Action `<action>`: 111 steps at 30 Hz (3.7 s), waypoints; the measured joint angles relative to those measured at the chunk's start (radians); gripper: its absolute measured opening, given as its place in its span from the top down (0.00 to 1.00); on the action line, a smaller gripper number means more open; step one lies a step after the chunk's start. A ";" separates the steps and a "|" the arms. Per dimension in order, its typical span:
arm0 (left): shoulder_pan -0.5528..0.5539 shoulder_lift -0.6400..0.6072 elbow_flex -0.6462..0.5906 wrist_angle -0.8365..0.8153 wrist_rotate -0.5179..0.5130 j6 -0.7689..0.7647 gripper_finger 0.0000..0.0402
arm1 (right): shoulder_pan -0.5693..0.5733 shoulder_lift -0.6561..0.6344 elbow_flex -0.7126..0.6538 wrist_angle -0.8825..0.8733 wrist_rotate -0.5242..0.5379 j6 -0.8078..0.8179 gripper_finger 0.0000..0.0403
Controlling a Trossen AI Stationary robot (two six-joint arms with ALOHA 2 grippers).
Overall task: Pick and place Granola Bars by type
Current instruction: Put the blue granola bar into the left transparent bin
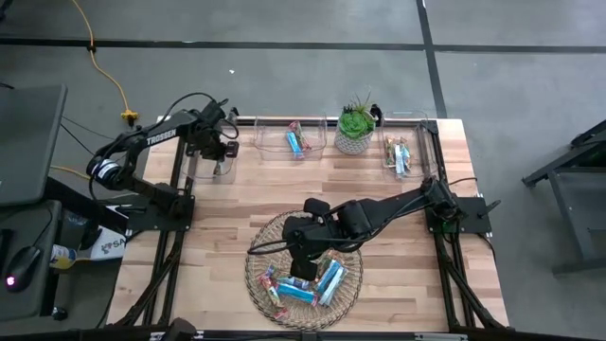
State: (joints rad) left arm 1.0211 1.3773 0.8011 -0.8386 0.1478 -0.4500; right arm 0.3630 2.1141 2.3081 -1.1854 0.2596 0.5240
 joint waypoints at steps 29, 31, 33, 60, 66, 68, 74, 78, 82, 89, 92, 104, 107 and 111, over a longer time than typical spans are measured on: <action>0.026 -0.001 -0.027 0.021 -0.003 0.053 0.52 | 0.000 0.000 0.000 0.000 0.007 -0.007 0.72; 0.026 -0.009 -0.027 0.024 0.010 0.064 0.52 | 0.000 0.000 0.000 0.000 0.007 -0.007 0.72; 0.026 -0.022 -0.021 0.029 0.035 0.088 0.52 | 0.000 0.000 0.000 0.000 0.007 -0.008 0.72; -0.125 -0.567 0.023 0.183 0.389 0.209 0.62 | -0.005 0.000 0.000 -0.004 0.023 -0.008 0.72; -0.342 -0.659 0.023 0.186 0.338 0.140 0.62 | -0.005 0.000 0.000 -0.010 0.023 -0.008 0.72; -0.415 -0.696 0.023 0.188 0.280 0.110 0.62 | -0.005 0.000 0.000 -0.012 0.023 -0.008 0.72; -0.631 -0.786 0.023 0.201 0.079 0.023 0.62 | -0.005 -0.008 0.000 -0.048 0.034 -0.011 0.72; -0.763 -0.817 0.023 0.195 -0.057 -0.028 0.62 | -0.005 -0.024 0.000 -0.075 0.056 -0.010 0.72; -0.878 -0.818 0.022 0.176 -0.162 -0.072 0.62 | -0.005 -0.047 0.000 -0.116 0.087 -0.008 0.72; -1.034 -0.818 0.022 0.182 -0.325 -0.102 0.62 | 0.010 -0.136 0.000 -0.172 0.150 -0.016 0.72; -1.082 -0.824 0.022 0.183 -0.376 -0.106 0.62 | 0.042 -0.171 0.000 -0.178 0.203 -0.051 0.72; -1.168 -0.826 0.022 0.180 -0.433 -0.131 0.62 | 0.228 -0.547 -0.234 -0.325 0.573 0.140 0.72; -1.166 -0.826 0.022 0.186 -0.444 -0.130 0.62 | 0.293 -0.751 -0.490 -0.226 0.676 0.251 0.72; -1.166 -0.826 0.022 0.185 -0.451 -0.129 0.62 | 0.342 -1.011 -0.840 -0.006 0.700 0.307 0.73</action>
State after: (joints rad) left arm -0.1452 0.5514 0.8227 -0.6534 -0.3035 -0.5793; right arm 0.7045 1.1027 1.4678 -1.1916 0.9593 0.8309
